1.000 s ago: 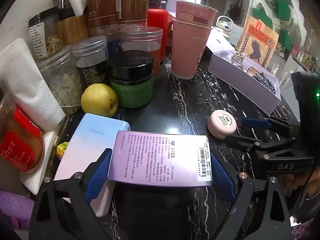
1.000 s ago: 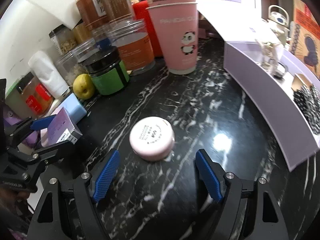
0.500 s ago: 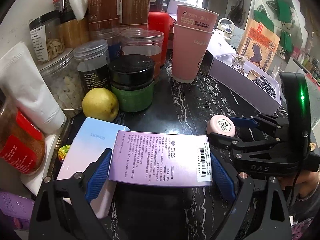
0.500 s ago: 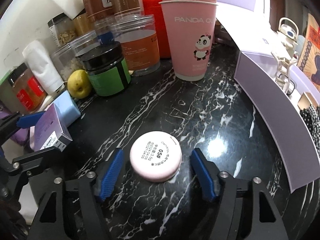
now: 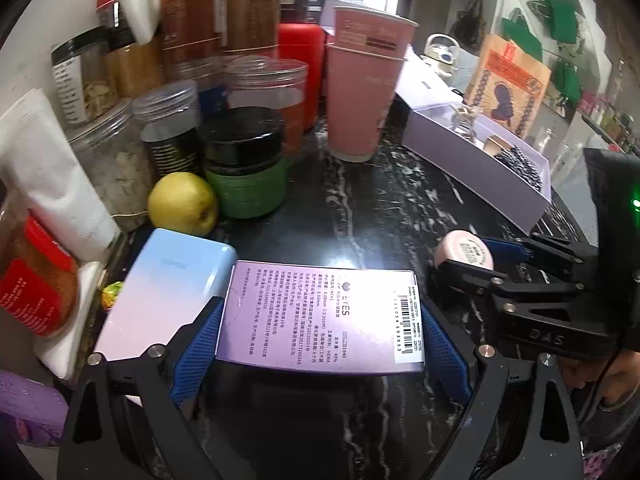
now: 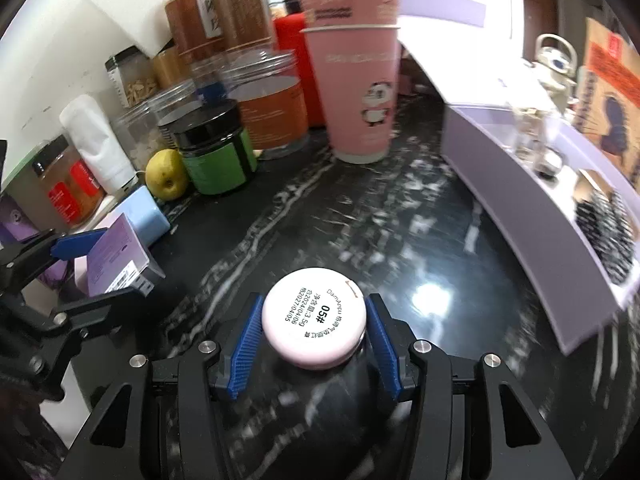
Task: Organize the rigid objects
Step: 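Grasp the pink round compact with the right tool while the left tool holds the EYES box, then carry the EYES box and pink compact toward the lavender box with both tools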
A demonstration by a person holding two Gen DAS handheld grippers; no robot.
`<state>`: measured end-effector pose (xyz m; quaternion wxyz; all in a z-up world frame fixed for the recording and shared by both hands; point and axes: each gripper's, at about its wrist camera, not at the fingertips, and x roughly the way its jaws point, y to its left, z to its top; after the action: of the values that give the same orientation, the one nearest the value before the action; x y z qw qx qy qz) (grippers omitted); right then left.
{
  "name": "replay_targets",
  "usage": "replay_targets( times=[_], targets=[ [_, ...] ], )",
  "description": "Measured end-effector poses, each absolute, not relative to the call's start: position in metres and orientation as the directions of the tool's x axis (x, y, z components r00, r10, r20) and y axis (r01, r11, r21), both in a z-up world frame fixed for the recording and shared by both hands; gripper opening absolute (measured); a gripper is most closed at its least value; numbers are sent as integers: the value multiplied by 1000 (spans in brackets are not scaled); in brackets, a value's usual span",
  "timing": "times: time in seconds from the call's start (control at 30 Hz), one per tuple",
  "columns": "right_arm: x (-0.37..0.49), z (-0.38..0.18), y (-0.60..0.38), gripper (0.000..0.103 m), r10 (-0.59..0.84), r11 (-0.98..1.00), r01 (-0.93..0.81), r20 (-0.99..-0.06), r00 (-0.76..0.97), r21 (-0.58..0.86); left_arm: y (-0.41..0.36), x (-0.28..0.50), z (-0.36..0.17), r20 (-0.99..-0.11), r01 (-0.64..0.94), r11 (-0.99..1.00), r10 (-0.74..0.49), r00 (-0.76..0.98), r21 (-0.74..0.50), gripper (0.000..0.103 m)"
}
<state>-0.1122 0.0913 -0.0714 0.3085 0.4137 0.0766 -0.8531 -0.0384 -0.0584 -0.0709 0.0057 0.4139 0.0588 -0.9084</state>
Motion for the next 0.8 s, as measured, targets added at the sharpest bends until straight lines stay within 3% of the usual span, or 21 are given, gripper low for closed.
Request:
replay_targets(
  times=[0.8],
  targets=[
    [-40,-61,212,51,-333,-931,327,-741,-583,162,48,-43,-80,-768,-202,-973,216,-603,-115,94]
  ],
)
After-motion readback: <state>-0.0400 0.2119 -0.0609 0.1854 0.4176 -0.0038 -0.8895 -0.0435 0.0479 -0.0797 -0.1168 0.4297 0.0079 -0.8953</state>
